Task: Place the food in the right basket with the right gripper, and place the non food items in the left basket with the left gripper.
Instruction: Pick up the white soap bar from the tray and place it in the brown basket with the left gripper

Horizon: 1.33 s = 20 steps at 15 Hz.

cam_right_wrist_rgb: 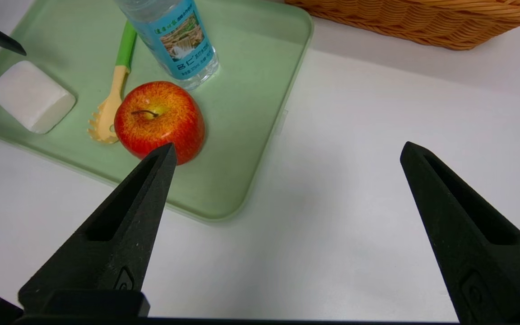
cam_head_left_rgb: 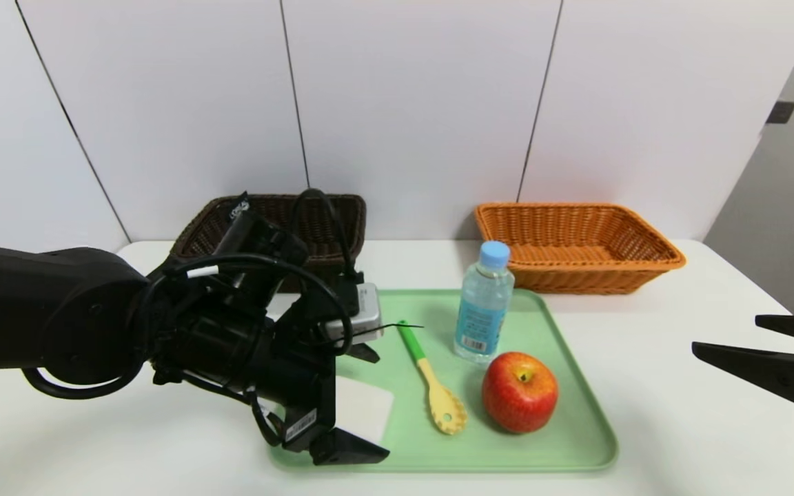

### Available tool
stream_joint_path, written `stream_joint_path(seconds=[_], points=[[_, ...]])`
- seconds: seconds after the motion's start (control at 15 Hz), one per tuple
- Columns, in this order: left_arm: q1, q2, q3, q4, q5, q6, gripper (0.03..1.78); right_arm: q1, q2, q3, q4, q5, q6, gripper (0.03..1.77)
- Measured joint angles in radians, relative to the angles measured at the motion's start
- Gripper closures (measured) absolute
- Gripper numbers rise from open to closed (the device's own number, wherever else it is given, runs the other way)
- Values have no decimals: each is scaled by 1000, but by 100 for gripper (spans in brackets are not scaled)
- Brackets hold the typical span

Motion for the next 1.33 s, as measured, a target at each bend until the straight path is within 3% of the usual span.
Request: stream_joint_path(seconds=[0.4, 1.33], points=[[88, 21, -21, 115, -2, 130, 12, 0, 0, 16, 0, 1, 0, 9], [126, 105, -21, 89, -4, 151, 12, -4, -8, 23, 0, 0, 2, 9]])
